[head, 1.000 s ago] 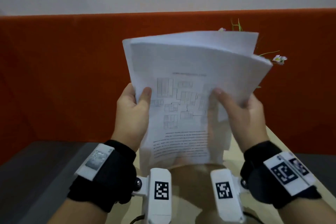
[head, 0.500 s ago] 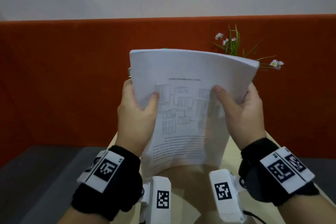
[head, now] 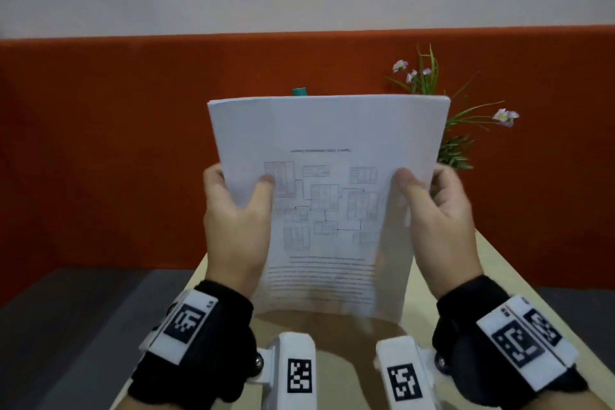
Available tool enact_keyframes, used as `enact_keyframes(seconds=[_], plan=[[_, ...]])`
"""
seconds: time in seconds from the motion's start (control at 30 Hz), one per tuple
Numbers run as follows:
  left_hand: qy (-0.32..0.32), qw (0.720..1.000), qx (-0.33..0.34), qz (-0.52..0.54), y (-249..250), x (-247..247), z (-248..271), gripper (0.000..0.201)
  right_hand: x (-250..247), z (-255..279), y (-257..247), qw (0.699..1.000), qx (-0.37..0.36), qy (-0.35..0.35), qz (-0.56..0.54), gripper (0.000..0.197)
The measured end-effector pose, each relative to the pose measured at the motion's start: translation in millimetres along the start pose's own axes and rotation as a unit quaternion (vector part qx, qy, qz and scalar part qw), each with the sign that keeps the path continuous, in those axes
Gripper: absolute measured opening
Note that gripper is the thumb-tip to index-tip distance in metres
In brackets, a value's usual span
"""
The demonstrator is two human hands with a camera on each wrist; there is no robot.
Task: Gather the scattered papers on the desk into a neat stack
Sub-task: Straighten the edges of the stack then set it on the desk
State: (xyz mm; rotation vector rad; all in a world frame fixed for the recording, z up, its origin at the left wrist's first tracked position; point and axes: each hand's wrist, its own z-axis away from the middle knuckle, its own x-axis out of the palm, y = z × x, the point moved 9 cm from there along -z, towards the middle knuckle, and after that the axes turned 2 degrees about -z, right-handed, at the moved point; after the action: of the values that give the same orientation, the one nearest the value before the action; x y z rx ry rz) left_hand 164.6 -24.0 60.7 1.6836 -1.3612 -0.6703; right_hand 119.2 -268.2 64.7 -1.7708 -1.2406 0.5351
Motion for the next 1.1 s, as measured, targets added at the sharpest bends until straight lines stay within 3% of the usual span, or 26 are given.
enact_keyframes(seconds=[0.07,0.2,0.27,0.37,0.5,0.63,0.73,0.8,0.87,0.93,1.0,1.1], plan=[[-0.039,0.998,-0.039,0.017,-15.4,7.4,8.2,0.015,2.1,4.3,8.9,1.000,0.018,-0.009,-0.013,0.009],[-0.027,0.998,-0.038,0.041,-19.2,2.8,15.1,0.019,2.9,1.6,7.2,1.000,0.009,-0.001,-0.014,0.014],[-0.051,0.995,-0.070,0.047,-30.9,5.2,20.9,0.018,1.1,5.3,14.4,1.000,0.018,0.006,-0.001,0.014],[-0.098,0.989,-0.107,0.013,-45.5,9.5,27.6,0.023,-1.6,12.6,33.4,0.998,0.057,0.003,0.019,0.016],[-0.084,0.992,-0.089,-0.041,-48.7,-7.7,24.3,0.017,-11.4,19.5,40.9,0.996,0.072,0.003,0.051,0.018],[-0.125,0.978,-0.122,-0.117,-61.7,-5.5,38.3,0.024,-9.4,22.6,43.1,0.994,0.080,-0.008,0.074,0.018],[-0.116,0.975,-0.094,-0.166,-43.4,-8.8,33.0,0.025,-11.9,18.1,35.1,0.993,0.082,-0.016,0.084,0.014],[-0.131,0.966,-0.043,-0.218,-11.8,-9.4,21.3,0.031,-29.1,14.9,7.3,0.993,0.033,0.011,0.113,0.022],[-0.166,0.938,0.038,-0.302,28.4,-3.5,10.5,0.028,-49.7,12.0,-40.6,0.967,-0.069,0.069,0.235,0.061],[-0.209,0.889,0.126,-0.388,65.8,10.2,8.2,0.025,-55.8,11.6,-83.2,0.917,-0.137,0.090,0.364,0.088],[-0.261,0.848,0.167,-0.429,87.9,29.3,9.4,0.023,-53.2,4.4,-94.9,0.906,-0.114,0.032,0.406,0.076],[-0.301,0.796,0.219,-0.478,105.3,51.4,15.8,0.014,-54.7,6.9,-72.2,0.964,-0.024,-0.085,0.250,0.024]])
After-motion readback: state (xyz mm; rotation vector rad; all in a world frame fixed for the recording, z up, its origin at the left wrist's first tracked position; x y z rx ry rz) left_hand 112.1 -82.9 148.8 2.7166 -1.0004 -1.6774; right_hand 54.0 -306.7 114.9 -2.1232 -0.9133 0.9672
